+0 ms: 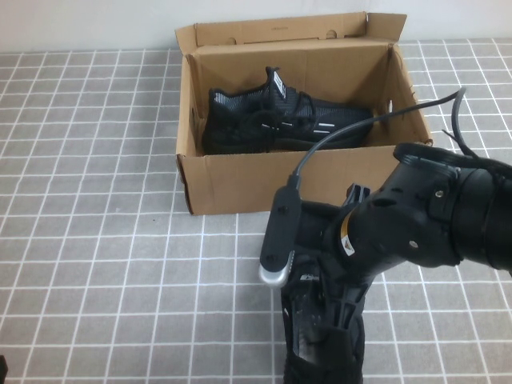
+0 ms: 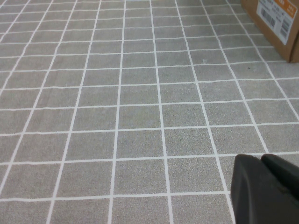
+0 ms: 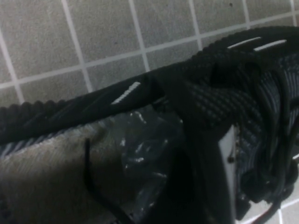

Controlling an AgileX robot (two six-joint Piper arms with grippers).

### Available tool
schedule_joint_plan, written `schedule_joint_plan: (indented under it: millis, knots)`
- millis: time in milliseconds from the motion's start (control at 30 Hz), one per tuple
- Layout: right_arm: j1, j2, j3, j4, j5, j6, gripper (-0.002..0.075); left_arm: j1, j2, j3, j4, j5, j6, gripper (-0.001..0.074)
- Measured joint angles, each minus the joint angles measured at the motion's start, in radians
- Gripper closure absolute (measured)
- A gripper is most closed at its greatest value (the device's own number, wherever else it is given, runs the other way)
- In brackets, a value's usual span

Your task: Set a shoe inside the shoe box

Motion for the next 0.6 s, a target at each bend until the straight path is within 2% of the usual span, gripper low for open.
schedule_joint_plan:
  millis: [400,533,600]
  knots:
    - [0.0,0.002,0.0,0.016,-0.019,0.002,0.0524,0.0,0.0,0.0,0.0,0.0,0.0,0.0736]
    - [0.0,0.002,0.0,0.029,-0.007,0.008,0.0678,0.0,0.0,0.0,0.0,0.0,0.0,0.0736]
    - [0.0,0.002,0.0,0.032,0.009,0.027,0.0712,0.0,0.0,0.0,0.0,0.0,0.0,0.0736]
